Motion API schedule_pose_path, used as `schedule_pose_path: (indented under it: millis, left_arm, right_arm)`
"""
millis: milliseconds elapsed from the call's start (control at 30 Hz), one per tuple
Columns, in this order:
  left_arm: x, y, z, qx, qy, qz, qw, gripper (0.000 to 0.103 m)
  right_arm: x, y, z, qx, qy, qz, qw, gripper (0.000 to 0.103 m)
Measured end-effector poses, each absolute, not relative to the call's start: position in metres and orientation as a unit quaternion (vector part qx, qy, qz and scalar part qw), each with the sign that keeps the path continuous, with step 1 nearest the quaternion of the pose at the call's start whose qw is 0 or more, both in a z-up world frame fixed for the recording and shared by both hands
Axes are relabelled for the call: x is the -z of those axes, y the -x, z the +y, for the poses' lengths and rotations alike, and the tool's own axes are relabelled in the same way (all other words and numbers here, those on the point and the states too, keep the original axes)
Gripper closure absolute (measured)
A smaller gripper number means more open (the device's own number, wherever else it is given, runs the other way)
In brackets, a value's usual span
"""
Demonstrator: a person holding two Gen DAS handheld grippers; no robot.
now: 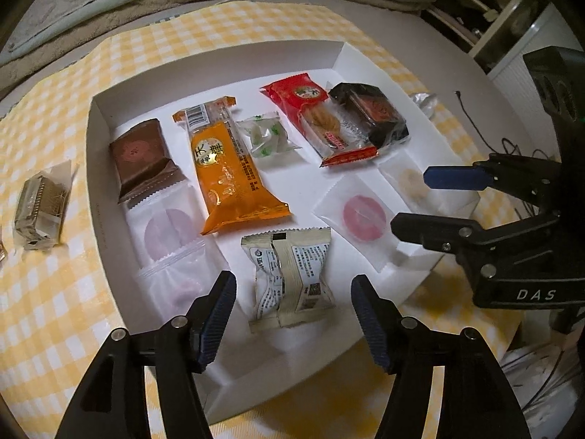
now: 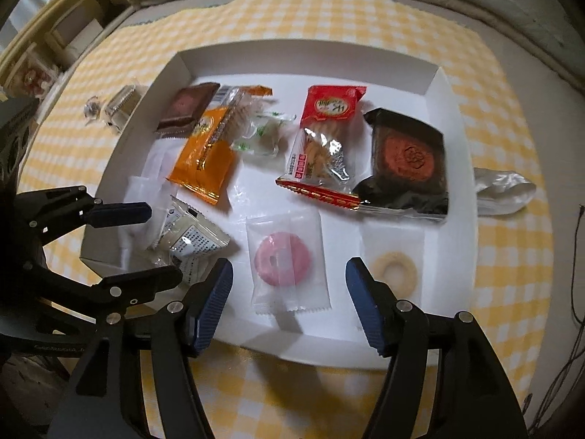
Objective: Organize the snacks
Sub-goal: 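Withdraw both grippers from the tray toward the last two loose snacks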
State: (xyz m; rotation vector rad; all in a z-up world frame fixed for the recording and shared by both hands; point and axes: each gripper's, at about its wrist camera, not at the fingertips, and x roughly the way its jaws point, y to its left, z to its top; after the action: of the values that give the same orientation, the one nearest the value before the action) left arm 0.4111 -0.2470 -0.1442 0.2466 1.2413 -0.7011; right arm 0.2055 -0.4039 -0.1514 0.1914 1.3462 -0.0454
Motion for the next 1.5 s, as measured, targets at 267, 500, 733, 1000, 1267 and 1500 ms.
schedule_pose_path:
  millis: [267,500,733,1000,1267,1500]
  left_arm:
    - [0.129,-0.399,-0.236,0.322,-0.115,0.554,0.759,0.014]
    - [0.113,-0.388,-0.224,0.326,-0.113,0.534,0.772,0.000]
    - [0.095,-0.378,-0.209,0.326,-0.112,0.518,0.783,0.000]
    - [0.068,-0.370,-0.184,0.315,-0.107,0.496,0.802,0.000]
    - [0.031,-0.361,-0.144,0.300,-0.087,0.462,0.830,0.000]
    - [-0.001,-0.354,-0.096,0.268,-0.061,0.432,0.859,0.000]
  right_arm:
    - [0.141,-0.191,-0.403,0.045,-0.089,0.605,0.790,0.036]
    - [0.128,-0.175,-0.402,0.065,-0.093,0.584,0.804,0.005]
    - [0.111,-0.166,-0.400,0.075,-0.111,0.563,0.816,0.000]
    - [0.090,-0.156,-0.399,0.092,-0.106,0.544,0.827,0.000]
    - [0.061,-0.156,-0.396,0.099,-0.104,0.509,0.849,0.000]
    - [0.034,-0.173,-0.379,0.098,-0.105,0.466,0.873,0.000]
